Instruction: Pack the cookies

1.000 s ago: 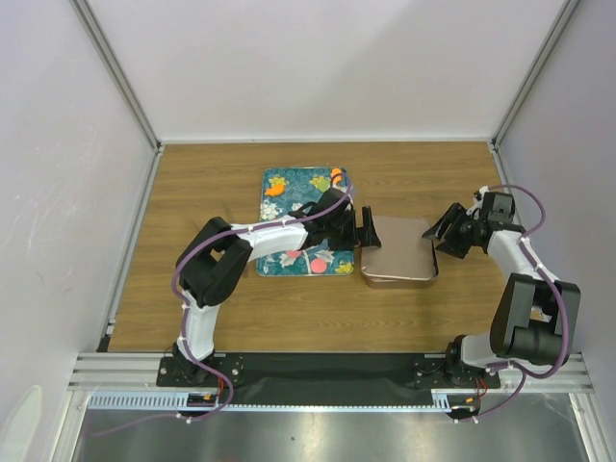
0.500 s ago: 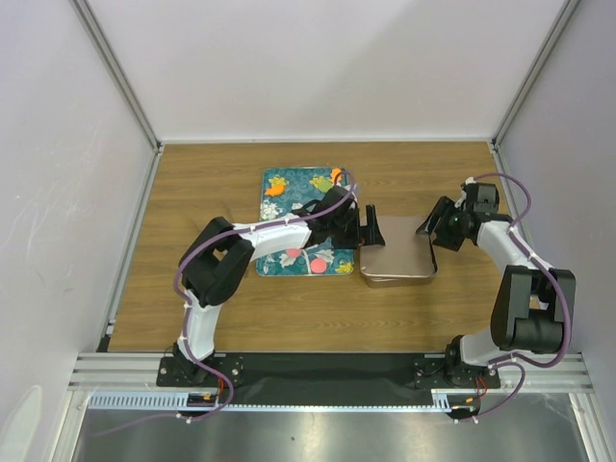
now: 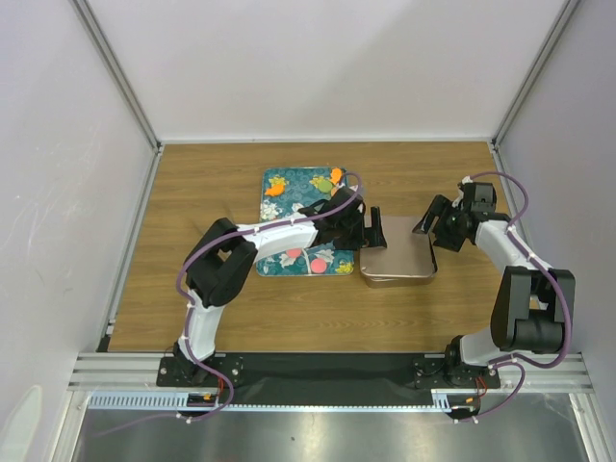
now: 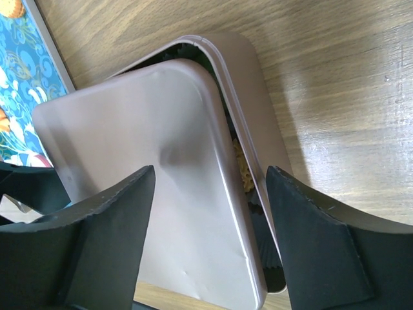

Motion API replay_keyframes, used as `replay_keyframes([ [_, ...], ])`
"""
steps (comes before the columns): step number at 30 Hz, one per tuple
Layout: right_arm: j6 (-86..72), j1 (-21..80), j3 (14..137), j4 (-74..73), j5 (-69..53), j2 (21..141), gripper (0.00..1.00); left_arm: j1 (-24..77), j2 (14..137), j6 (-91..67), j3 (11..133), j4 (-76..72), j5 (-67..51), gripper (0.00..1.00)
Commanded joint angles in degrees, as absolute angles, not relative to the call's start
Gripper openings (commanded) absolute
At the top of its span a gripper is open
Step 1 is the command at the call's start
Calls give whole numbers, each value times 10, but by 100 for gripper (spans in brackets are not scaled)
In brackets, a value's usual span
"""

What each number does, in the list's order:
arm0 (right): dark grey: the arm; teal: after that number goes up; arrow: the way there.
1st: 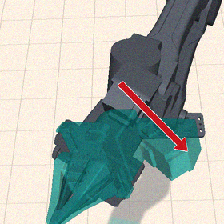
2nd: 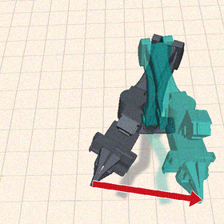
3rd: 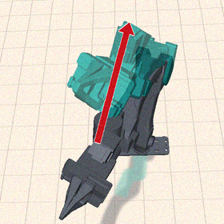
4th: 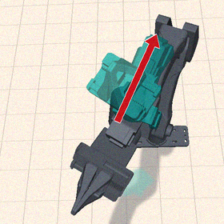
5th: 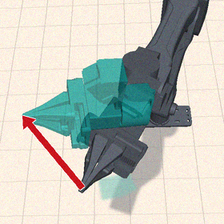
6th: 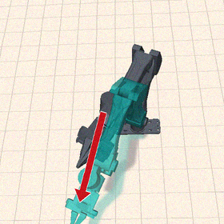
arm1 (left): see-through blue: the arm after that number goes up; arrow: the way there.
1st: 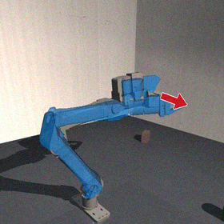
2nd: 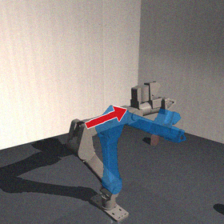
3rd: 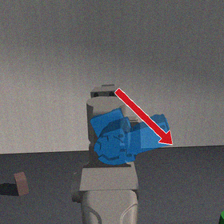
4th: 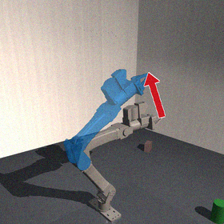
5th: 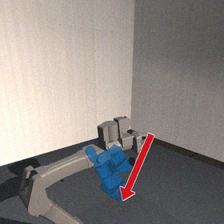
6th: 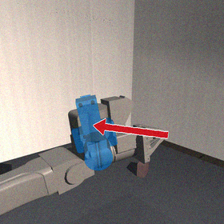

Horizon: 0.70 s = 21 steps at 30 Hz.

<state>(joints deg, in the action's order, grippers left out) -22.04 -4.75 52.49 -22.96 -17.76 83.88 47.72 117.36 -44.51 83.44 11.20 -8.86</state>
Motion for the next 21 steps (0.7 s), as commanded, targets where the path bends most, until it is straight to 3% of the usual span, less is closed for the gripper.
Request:
replay_keyframes([
  [1, -207, -42, 545, -238, -163, 817, 76, 485, 1176, -440, 863, 143, -56, 100],
  [21, -189, -53, 535, -235, -169, 809, 83, 484, 1115, -383, 796, 48, -107, 100],
])
